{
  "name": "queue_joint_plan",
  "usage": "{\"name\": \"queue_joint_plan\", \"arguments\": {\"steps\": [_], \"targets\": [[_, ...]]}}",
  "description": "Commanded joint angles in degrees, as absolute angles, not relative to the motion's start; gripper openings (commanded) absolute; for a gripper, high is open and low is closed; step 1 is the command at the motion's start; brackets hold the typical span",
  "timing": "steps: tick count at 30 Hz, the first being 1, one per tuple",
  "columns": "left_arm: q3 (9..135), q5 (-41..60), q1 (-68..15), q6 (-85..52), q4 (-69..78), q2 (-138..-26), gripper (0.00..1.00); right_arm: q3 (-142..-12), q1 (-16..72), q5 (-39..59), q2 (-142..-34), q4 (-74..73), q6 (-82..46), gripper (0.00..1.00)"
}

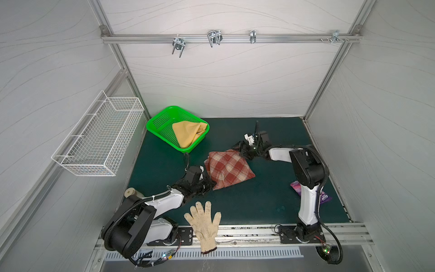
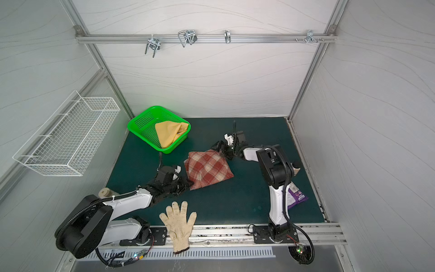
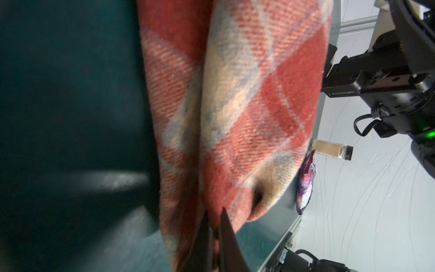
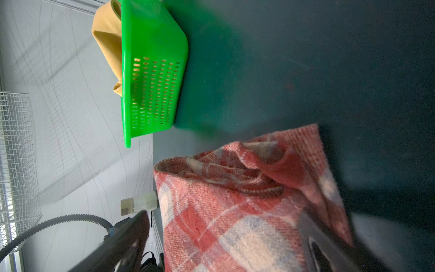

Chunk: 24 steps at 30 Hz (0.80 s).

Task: Fold and stack the skirts
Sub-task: 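Hold the bundle edge with the left gripper while the right pats it flat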

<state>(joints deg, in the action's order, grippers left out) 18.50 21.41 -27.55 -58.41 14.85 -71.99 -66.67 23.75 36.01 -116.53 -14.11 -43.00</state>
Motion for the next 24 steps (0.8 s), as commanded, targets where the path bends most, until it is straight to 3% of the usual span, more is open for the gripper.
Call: {"name": "queue_joint_plan", "arguments": {"steps": [1, 10, 24], "targets": [[18.39, 20.3, -27.69, -57.85, 14.15, -70.79, 0.0, -66.8, 23.38, 32.36, -119.26, -8.38, -41.79, 0.99], [18.45, 17.99, -26.31, -54.84, 6.3, -65.65, 0.0, -67.85, 23.29, 32.55, -118.32, -6.89, -40.3, 0.99], [19.84, 20.48, -24.72, -53.29, 8.48, -71.52, 0.0, -59.37, 30.51, 23.43, -94.73, 5.06, -28.78, 0.99]]}}
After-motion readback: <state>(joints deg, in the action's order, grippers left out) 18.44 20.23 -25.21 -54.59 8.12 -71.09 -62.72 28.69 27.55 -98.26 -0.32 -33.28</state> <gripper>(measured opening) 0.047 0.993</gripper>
